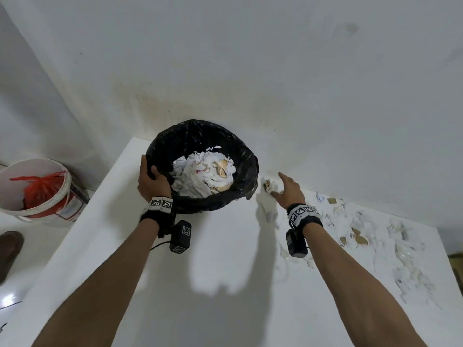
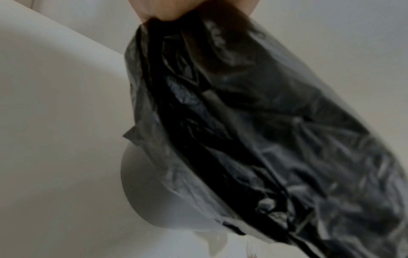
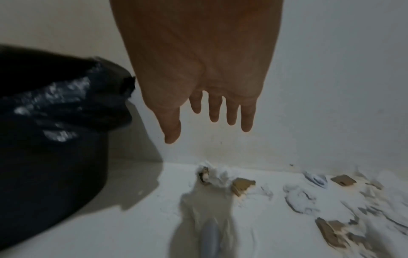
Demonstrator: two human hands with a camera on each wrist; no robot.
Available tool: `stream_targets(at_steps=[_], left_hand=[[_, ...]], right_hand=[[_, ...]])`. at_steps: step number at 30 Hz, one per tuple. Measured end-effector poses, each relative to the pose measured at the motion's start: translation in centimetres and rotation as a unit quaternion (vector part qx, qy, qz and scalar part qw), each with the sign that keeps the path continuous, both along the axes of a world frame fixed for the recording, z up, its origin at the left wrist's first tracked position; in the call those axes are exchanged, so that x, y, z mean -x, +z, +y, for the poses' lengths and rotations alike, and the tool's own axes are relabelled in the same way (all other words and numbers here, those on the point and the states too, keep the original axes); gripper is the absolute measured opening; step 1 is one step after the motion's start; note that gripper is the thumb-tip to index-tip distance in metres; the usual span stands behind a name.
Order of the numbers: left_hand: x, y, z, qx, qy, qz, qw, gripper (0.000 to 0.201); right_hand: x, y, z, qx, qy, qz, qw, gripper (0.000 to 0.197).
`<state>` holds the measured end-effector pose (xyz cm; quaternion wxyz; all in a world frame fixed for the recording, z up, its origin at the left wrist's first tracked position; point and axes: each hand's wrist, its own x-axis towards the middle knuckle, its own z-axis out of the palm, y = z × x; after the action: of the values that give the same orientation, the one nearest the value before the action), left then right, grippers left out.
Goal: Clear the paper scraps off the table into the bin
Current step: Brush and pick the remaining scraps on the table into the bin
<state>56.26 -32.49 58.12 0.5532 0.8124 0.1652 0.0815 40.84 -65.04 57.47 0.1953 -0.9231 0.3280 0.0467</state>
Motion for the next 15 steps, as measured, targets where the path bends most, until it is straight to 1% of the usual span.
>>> stream_targets(at_steps=[4, 8, 10, 15], left_hand=[[0.0, -0.1, 0.0, -0.006, 0.003, 0.01, 1.0, 0.04], [0.1, -0.2, 0.0, -0.012, 0.003, 0.011, 1.0, 0.041], [0.4, -0.2, -0.2, -0.009, 0.031, 0.006, 0.999, 0.041], [1.5, -0.6, -0.7, 0.012, 0.111, -0.019, 0.994, 0.041]], right_hand=[[1.0, -2.8, -0.7, -0.02, 0.011, 0.092, 0.995, 0.092], [0.8, -4.7, -1.1, -0.029, 0.021, 0.153, 0.988, 0.114], [0.2, -5.7, -1.8, -0.038, 0.036, 0.164, 0.985, 0.117], [-2.0, -8.0, -4.1, -0.037, 0.069, 0.186, 0.979, 0.116]])
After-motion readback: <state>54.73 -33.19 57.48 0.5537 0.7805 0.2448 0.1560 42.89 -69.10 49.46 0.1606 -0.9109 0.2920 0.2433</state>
